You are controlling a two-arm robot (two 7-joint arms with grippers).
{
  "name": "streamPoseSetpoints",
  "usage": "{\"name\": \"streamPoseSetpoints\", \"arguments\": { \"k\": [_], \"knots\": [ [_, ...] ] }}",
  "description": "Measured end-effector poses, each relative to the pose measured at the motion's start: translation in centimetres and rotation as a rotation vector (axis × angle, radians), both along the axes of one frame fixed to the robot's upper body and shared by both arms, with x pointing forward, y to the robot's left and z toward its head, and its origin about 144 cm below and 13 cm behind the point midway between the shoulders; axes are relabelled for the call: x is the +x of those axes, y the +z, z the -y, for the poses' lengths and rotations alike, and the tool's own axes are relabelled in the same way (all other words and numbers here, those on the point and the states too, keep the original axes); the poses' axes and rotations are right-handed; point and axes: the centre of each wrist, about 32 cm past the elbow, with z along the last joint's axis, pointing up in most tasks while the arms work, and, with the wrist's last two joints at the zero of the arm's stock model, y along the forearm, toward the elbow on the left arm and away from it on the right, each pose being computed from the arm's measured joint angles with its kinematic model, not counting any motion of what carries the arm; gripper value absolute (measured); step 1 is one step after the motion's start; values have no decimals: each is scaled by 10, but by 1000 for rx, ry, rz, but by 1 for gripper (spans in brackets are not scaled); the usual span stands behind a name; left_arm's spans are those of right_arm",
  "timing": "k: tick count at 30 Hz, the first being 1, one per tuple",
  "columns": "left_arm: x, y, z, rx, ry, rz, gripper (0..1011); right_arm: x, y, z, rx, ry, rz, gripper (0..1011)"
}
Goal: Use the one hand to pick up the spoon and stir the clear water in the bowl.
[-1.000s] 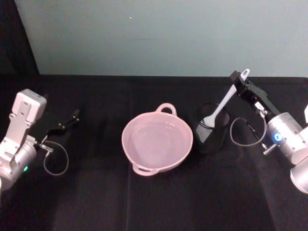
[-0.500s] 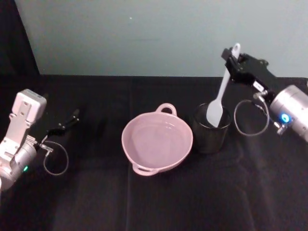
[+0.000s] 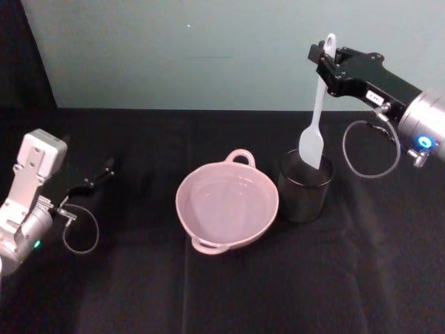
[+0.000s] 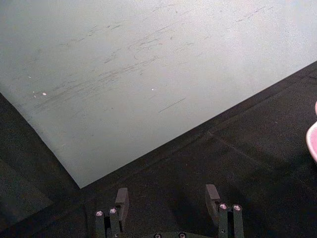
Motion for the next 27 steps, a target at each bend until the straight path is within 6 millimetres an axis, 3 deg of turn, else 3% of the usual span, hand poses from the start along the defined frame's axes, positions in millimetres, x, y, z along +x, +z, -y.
{"name": "streamPoseSetpoints", "arguments": {
  "k": [7, 27],
  "knots": [
    [0, 0, 0, 0, 0, 0, 1011, -1, 15, 1, -11, 8, -10, 114],
    [0, 0, 0, 0, 0, 0, 1011, -2, 14, 3, -11, 2, -6, 114]
  ]
}}
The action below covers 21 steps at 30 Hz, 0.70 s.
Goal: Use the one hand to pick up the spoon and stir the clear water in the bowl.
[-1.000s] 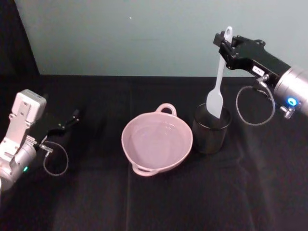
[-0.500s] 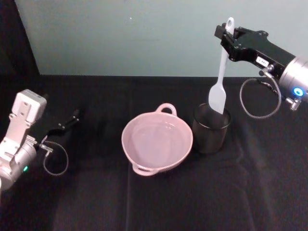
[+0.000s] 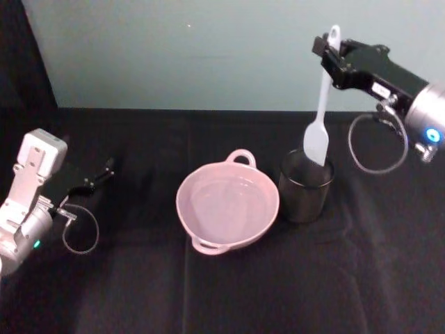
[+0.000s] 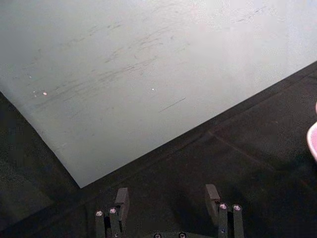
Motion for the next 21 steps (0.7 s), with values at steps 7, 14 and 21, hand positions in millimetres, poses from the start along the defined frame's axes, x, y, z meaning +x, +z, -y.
{"name": "streamPoseSetpoints", "arguments": {
  "k": [7, 14, 21],
  "knots": [
    [0, 0, 0, 0, 0, 0, 1011, -5, -6, 0, 3, 10, -3, 114],
    [0, 0, 0, 0, 0, 0, 1011, -1, -9, -17, 11, 73, -11, 114],
    [0, 0, 0, 0, 0, 0, 1011, 7, -15, -41, 16, 142, -19, 114]
  ]
}}
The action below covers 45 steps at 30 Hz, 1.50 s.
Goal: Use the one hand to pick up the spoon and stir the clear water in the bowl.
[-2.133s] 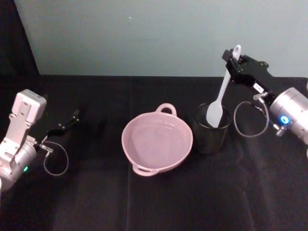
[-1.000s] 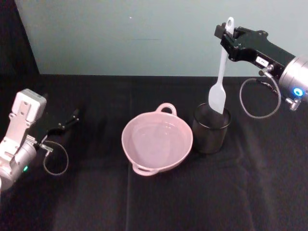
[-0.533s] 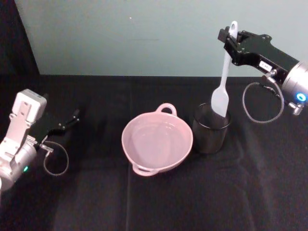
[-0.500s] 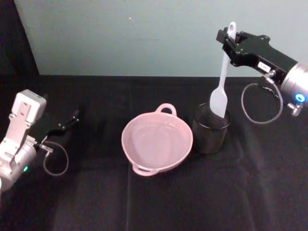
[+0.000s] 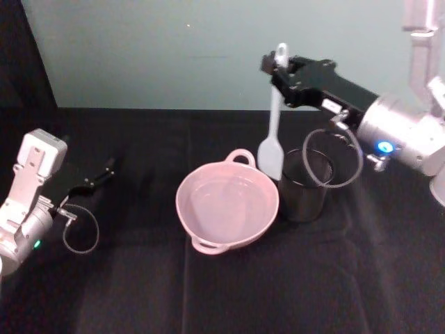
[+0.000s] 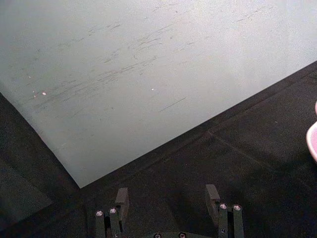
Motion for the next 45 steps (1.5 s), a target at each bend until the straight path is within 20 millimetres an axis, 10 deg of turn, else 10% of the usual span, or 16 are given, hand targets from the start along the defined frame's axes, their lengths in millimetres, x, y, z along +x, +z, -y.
{"name": "streamPoseSetpoints", "arguments": {
  "k": [23, 45],
  "knots": [
    [0, 0, 0, 0, 0, 0, 1011, 16, -86, -44, 2, 161, -2, 114],
    [0, 0, 0, 0, 0, 0, 1011, 44, -97, -70, -5, 173, -6, 114]
  ]
}}
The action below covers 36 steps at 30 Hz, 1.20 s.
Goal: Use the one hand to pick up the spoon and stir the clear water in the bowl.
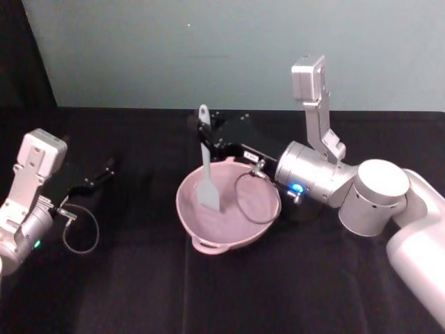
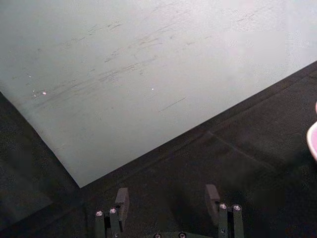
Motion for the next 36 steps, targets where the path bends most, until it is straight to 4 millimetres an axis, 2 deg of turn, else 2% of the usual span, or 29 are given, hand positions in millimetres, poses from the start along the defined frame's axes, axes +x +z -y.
{"name": "streamPoseSetpoints", "arguments": {
  "k": [4, 10, 16, 23, 29, 36],
  "knots": [
    [0, 0, 0, 0, 0, 0, 1011, 10, 1, 6, 10, -35, 6, 114],
    [0, 0, 0, 0, 0, 0, 1011, 13, 2, 17, 15, -73, 9, 114],
    [0, 0, 0, 0, 0, 0, 1011, 7, 2, 34, 7, -109, 6, 114],
    [0, 0, 0, 0, 0, 0, 1011, -9, 2, 49, 0, -132, -3, 114],
    [0, 0, 0, 0, 0, 0, 1011, -26, 1, 47, 2, -112, -15, 114],
    [0, 0, 0, 0, 0, 0, 1011, -34, -2, 31, 14, -60, -22, 114]
  ]
}}
